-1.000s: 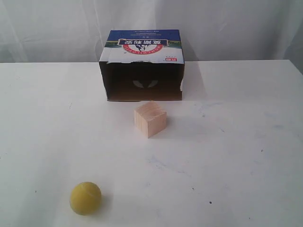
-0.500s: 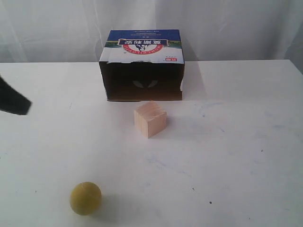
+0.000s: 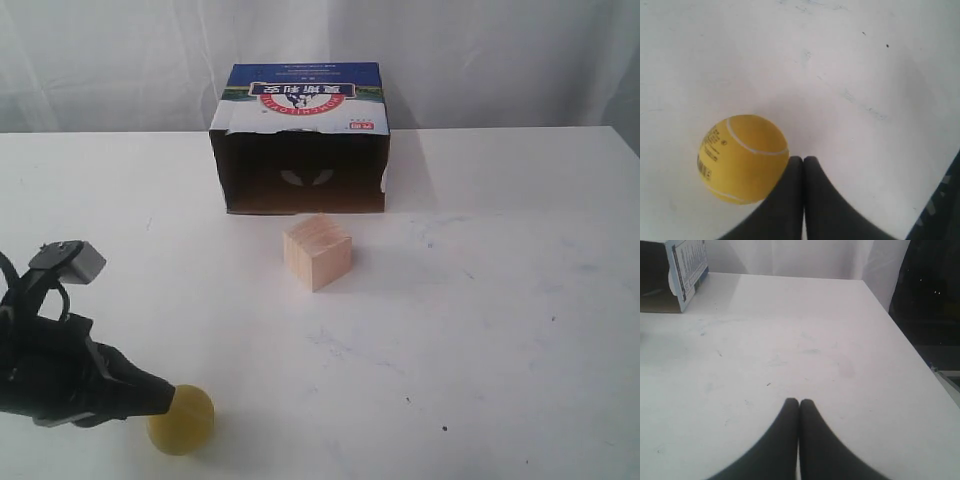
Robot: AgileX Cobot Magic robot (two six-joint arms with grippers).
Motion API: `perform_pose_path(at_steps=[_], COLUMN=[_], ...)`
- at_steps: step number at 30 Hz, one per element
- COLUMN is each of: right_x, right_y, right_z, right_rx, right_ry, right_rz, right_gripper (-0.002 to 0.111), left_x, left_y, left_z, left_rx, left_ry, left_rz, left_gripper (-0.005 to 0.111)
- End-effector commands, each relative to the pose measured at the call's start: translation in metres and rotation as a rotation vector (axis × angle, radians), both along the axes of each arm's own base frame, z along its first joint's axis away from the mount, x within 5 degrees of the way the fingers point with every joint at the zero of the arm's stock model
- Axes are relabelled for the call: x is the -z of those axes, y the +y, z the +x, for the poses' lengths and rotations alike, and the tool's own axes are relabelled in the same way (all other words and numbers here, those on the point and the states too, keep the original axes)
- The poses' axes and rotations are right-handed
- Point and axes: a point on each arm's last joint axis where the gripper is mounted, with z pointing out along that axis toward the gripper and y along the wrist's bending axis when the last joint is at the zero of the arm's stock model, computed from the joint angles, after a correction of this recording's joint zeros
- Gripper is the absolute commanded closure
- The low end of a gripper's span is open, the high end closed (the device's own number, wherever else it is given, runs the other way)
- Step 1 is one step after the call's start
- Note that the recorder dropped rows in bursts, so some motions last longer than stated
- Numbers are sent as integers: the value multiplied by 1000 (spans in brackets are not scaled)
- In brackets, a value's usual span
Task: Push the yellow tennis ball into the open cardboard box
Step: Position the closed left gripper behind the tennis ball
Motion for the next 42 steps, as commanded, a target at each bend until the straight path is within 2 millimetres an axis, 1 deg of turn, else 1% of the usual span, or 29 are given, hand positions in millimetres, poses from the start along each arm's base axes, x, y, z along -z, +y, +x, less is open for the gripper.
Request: perform_pose_path(at_steps=[1,4,6,8,12,15,19,22,28,32,35,37,42], right_x=[0,0,0,0,0,0,0,0,0,0,0,0,0], right_y=[0,0,0,0,0,0,0,0,0,0,0,0,0], right_z=[0,0,0,0,0,0,0,0,0,0,0,0,0], right_rx=[7,7,7,7,7,7,7,7,7,7,7,7,7], right_ry=[-12,-12,-12,-12,-12,-12,-12,-12,-12,-12,-12,-12,-12], right_rz=[-2,-2,-2,-2,-2,-2,-2,-2,-2,-2,-2,-2,-2], right_gripper=[108,108,108,108,108,108,108,108,108,108,108,108,108], left_x=[-1,-5,-6,-5,-2,-1,6,14,25,27,28,32,43], left_y=[-3,-6,-7,-7,-2,-3,-5,-4,-4,-4,-4,-4,-4], left_z=[-2,0,-2,-2,2,2,1,0,-4,0,7,10,11], left_rx=[-6,-7,11,28,-19,-13,23,14,16,-7,-34,-7,26], left_ry=[-37,-78,-69,-73,-98,-90,-59,-37,-70,-116,-168,-201,-184], left_rz=[-53,-98,-120,-103,-42,-47,-54,-45,-63,-80,-84,-61,-32], left_gripper=[107,107,107,107,107,107,107,107,107,107,107,107,107])
